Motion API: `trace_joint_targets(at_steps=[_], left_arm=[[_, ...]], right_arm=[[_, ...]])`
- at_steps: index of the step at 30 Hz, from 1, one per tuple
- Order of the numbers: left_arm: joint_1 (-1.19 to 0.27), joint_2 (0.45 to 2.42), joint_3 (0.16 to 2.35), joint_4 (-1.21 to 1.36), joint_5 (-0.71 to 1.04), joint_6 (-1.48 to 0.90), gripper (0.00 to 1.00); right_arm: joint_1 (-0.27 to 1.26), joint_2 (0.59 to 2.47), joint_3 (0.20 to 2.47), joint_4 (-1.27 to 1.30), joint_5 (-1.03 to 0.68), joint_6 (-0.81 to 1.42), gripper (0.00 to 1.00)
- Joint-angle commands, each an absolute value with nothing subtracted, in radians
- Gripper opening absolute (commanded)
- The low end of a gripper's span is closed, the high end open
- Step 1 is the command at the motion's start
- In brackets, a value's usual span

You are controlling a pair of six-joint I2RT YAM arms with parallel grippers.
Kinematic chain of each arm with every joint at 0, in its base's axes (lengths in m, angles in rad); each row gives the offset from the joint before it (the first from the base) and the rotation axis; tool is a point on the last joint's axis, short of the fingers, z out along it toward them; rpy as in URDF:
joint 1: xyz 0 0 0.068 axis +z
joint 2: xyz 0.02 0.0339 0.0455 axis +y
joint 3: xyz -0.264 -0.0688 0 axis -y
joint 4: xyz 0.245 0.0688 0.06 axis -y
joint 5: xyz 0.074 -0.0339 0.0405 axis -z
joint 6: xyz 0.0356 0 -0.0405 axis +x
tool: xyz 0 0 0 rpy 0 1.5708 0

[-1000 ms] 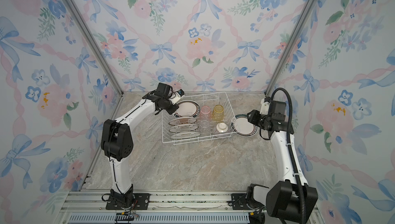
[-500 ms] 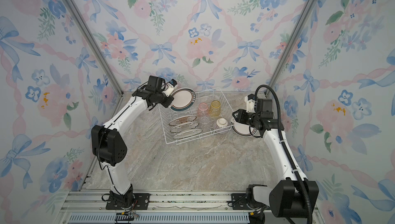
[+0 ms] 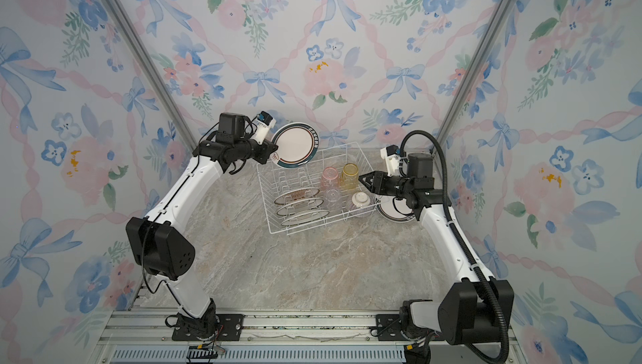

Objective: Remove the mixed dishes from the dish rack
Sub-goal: 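Grasp the raised plate rim with the right gripper beside the left gripper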

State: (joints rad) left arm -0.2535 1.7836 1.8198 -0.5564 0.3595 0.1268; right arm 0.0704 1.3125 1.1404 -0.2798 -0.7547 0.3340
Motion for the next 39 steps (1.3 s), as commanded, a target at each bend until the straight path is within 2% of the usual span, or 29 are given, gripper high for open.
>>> trace_joint_targets(at_steps=[1, 9, 23, 25, 27, 31, 34, 37, 39], left_arm=[[-0.249, 1.738, 1.861, -0.534, 0.587, 0.0, 0.0], [-0.284, 1.769, 1.838, -0.52, 0.793, -0.101, 0.0], [-0.385, 1.849, 1.86, -0.482, 0.926, -0.168, 0.0], [-0.404, 1.868, 1.872, -0.483, 0.927, -0.172, 0.0], [-0.414, 1.883, 1.882, -0.482, 0.925, -0.175, 0.0], [-0.422, 1.895, 1.893, -0.482, 0.919, -0.181, 0.0], [-0.424, 1.892, 1.89, -0.482, 0.901, -0.186, 0.0], [-0.424, 1.882, 1.881, -0.482, 0.881, -0.19, 0.17], [-0.423, 1.87, 1.878, -0.482, 0.876, -0.183, 0.23]], right_arm=[[0.095, 1.309, 1.132, -0.143, -0.897, 0.402, 0.43], [0.144, 1.346, 1.132, -0.042, -0.89, 0.466, 0.49], [0.191, 1.408, 1.123, 0.152, -0.868, 0.576, 0.49], [0.197, 1.407, 1.12, 0.173, -0.864, 0.585, 0.44], [0.202, 1.405, 1.117, 0.188, -0.863, 0.593, 0.34], [0.203, 1.396, 1.122, 0.164, -0.851, 0.59, 0.0], [0.202, 1.377, 1.12, 0.136, -0.825, 0.578, 0.0], [0.198, 1.356, 1.113, 0.123, -0.785, 0.577, 0.0], [0.18, 1.34, 1.114, 0.094, -0.744, 0.576, 0.0]])
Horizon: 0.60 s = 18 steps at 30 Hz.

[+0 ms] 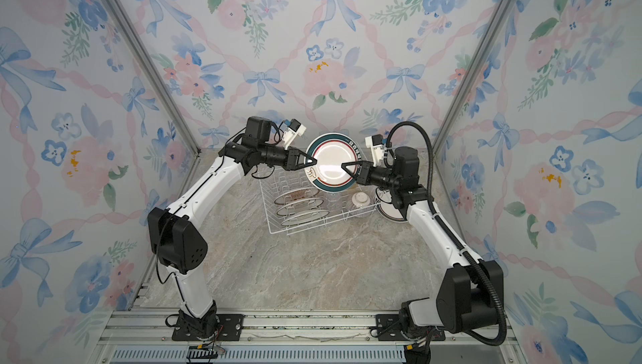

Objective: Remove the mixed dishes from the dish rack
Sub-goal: 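Grasp the raised plate rim with the right gripper beside the left gripper, then release the plate from the left gripper while the right gripper carries it away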

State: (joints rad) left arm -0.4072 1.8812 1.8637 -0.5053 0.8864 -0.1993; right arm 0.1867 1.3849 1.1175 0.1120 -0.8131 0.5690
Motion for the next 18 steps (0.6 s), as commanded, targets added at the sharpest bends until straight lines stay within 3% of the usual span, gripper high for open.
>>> trace_joint_targets(at_steps=[1, 9, 15, 18], left_arm=[[-0.424, 1.862, 1.875, -0.482, 0.876, -0.178, 0.28], [-0.426, 1.744, 1.788, -0.483, 0.742, -0.116, 0.37], [-0.431, 1.617, 1.614, -0.484, 0.3, -0.102, 0.36], [-0.424, 1.575, 1.544, -0.484, 0.162, -0.103, 0.36]], right_arm=[[0.168, 1.333, 1.112, 0.084, -0.735, 0.581, 0.0], [-0.124, 1.246, 1.023, -0.029, -0.656, 0.669, 0.0], [-0.38, 1.208, 1.005, -0.268, -0.563, 0.531, 0.0], [-0.462, 1.237, 1.01, -0.35, -0.536, 0.47, 0.0]])
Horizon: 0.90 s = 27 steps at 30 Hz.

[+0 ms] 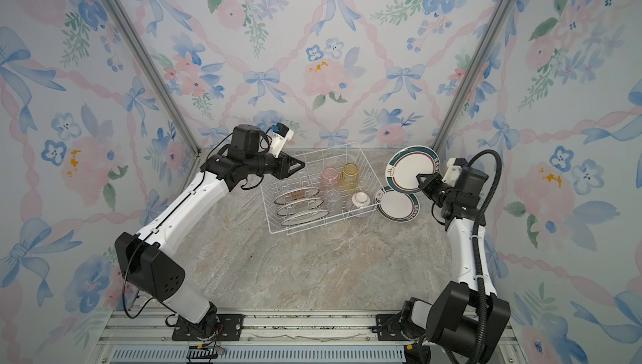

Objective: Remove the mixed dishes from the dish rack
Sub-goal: 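Release the plate from the left gripper while the right gripper carries it away, then lower the plate with the right gripper onto the first green-rimmed plate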

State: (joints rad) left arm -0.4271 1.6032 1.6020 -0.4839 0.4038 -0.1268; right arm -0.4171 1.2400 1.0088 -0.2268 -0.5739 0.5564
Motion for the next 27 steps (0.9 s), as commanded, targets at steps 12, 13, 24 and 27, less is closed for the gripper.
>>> trace_joint_targets(at_steps=[12, 13, 24, 27], left_arm=[[-0.361, 1.523, 1.467, -0.484, 0.165, -0.102, 0.37], [-0.359, 1.523, 1.466, -0.484, 0.167, -0.102, 0.37], [-0.352, 1.531, 1.467, -0.484, 0.193, -0.103, 0.37], [-0.351, 1.535, 1.467, -0.484, 0.196, -0.104, 0.37]], right_arm=[[-0.487, 1.469, 0.942, -0.279, -0.62, 0.483, 0.0], [-0.483, 1.484, 0.939, -0.271, -0.628, 0.483, 0.0], [-0.439, 1.597, 0.918, -0.166, -0.701, 0.528, 0.0], [-0.431, 1.636, 0.923, -0.147, -0.725, 0.537, 0.0]])
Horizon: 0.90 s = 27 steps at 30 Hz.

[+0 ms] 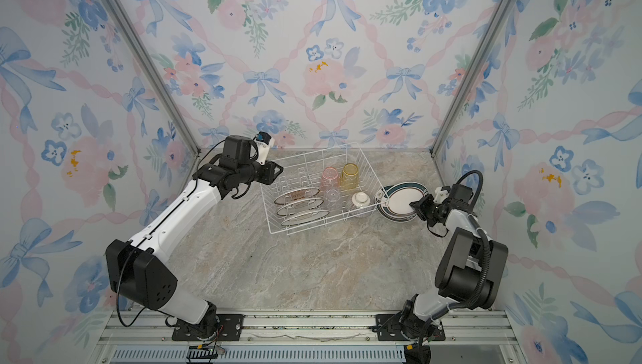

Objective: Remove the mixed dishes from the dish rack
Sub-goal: 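Lower the plate with the right gripper onto the first green-rimmed plate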

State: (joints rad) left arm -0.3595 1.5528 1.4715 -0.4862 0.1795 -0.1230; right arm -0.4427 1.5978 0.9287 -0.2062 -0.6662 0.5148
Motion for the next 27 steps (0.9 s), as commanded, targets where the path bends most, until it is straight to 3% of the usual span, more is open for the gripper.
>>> trace_joint_targets(at_steps=[1, 11, 17, 27], left_arm=[[-0.35, 1.536, 1.466, -0.485, 0.195, -0.105, 0.37], [-0.35, 1.529, 1.452, -0.484, 0.198, -0.104, 0.37], [-0.347, 1.523, 1.442, -0.484, 0.194, -0.105, 0.37], [-0.339, 1.508, 1.423, -0.484, 0.194, -0.101, 0.37]], right_arm=[[-0.43, 1.644, 0.923, -0.141, -0.724, 0.54, 0.0], [-0.427, 1.708, 0.909, -0.077, -0.739, 0.568, 0.0], [-0.43, 1.728, 0.917, -0.117, -0.722, 0.538, 0.19], [-0.43, 1.741, 0.954, -0.25, -0.675, 0.448, 0.31]])
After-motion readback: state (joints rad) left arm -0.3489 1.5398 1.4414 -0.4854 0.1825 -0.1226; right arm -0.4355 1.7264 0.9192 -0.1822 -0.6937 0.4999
